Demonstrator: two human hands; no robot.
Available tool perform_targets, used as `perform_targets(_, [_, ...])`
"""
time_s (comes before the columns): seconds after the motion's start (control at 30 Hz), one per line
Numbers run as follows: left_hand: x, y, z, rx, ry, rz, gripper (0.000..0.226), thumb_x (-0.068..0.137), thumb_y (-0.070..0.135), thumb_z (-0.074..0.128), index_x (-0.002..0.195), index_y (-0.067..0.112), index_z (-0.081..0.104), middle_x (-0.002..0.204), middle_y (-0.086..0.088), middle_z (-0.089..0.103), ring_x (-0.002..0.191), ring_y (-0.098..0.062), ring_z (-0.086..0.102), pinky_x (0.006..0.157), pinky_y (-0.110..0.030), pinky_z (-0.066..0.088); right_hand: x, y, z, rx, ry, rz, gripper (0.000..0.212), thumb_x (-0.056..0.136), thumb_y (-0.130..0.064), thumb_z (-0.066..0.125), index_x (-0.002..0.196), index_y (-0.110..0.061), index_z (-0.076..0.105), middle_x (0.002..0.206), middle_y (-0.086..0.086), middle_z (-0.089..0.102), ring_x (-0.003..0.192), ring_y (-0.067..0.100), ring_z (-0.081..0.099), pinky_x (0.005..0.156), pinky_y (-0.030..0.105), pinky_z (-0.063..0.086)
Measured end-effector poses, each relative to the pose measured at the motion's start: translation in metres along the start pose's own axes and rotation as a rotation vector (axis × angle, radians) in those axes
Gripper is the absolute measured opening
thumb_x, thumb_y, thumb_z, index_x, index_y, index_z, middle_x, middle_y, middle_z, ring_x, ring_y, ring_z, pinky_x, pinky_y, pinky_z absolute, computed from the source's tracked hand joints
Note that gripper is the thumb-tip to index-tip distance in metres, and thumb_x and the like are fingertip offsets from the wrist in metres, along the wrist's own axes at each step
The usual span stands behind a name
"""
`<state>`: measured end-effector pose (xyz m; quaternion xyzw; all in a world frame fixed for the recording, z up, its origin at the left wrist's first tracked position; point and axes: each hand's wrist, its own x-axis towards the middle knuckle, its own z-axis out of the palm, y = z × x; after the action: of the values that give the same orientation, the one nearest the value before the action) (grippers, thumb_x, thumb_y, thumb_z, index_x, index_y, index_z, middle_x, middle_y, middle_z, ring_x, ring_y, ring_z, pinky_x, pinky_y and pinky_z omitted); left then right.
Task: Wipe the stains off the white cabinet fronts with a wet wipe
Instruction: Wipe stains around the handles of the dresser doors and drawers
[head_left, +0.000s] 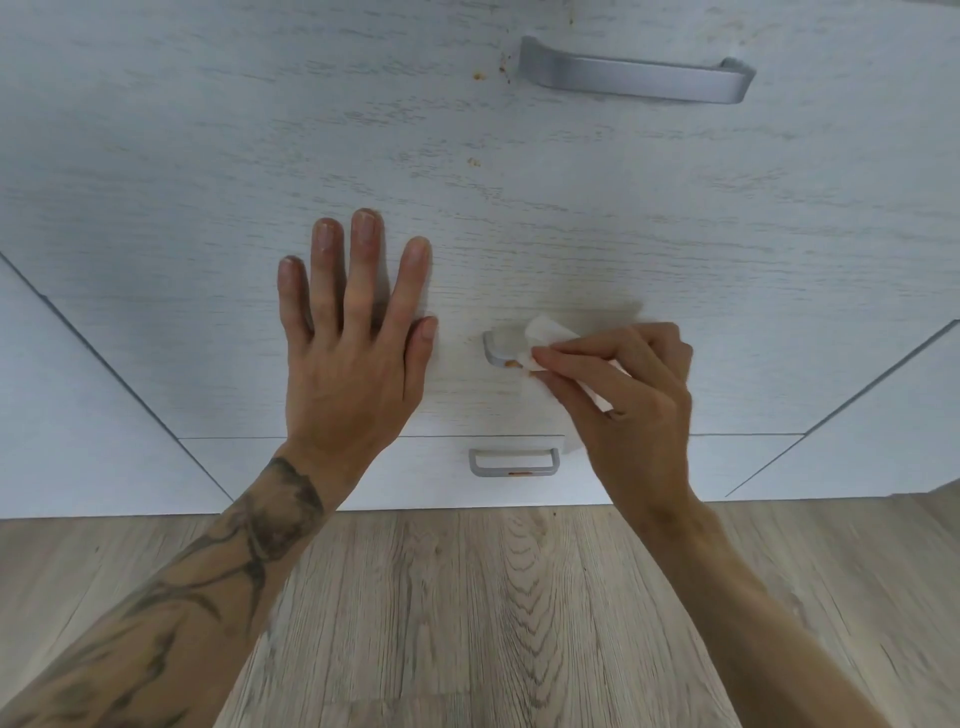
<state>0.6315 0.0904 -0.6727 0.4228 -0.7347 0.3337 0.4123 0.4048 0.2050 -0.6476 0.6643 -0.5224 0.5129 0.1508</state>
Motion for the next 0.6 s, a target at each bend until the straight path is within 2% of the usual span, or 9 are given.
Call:
perform_targets(0.13, [0.001,0.001,-0.002,0.012,-0.006,-0.001,0.077,0.115,0.041,0.042,0.171,0.019,-0.006,0.171,-0.019,0.002,0.162,-0.032,-0.021,0.132,-0.055,-0.004,-0.006,-0.008,0.004,0.005,0.066,0.103,0.011,0.089,-0.022,0.085,0.100,-0.020,0.085,0.097,-0.007,0.075,0.100,0.020,0.054,0.087,0.044,0.042])
perform_targets(0.3, [0.001,0.001,-0.002,0.004,-0.008,-0.007,0.076,0.115,0.041,0.044,0.171,0.019,-0.004,0.170,-0.020,0.005,0.162,-0.031,-0.021,0.133,-0.055,-0.003,0.003,-0.015,0.017,-0.005,0.004,-0.010,0.010,0.091,-0.028,0.084,0.099,-0.024,0.085,0.099,-0.011,0.076,0.098,0.023,0.058,0.090,0.037,0.036])
perform_targets(0.4, [0.000,0.000,-0.004,0.006,-0.007,-0.010,0.075,0.115,0.041,0.043,0.171,0.019,-0.004,0.171,-0.019,0.003,0.162,-0.032,-0.020,0.133,-0.055,-0.003,-0.005,-0.011,0.009,-0.028,0.064,0.056,0.009,0.091,-0.025,0.085,0.099,-0.023,0.085,0.100,-0.011,0.076,0.099,0.026,0.057,0.089,0.041,0.038])
perform_targets(0.53, [0.001,0.002,-0.004,0.010,-0.005,0.006,0.076,0.115,0.041,0.042,0.171,0.020,-0.005,0.170,-0.018,0.004,0.161,-0.041,-0.001,0.133,-0.055,-0.002,0.003,-0.026,0.023,-0.026,0.027,0.017,0.007,0.091,-0.028,0.085,0.097,-0.024,0.085,0.097,-0.011,0.075,0.098,0.024,0.058,0.090,0.035,0.034])
perform_targets(0.6, [0.001,0.002,-0.004,0.007,-0.005,0.001,0.076,0.115,0.041,0.043,0.171,0.020,-0.005,0.171,-0.018,0.003,0.163,-0.040,-0.005,0.133,-0.055,-0.002,0.005,-0.022,0.021,-0.043,0.008,-0.012,0.007,0.092,-0.028,0.084,0.097,-0.024,0.085,0.097,-0.011,0.075,0.098,0.025,0.058,0.091,0.034,0.032])
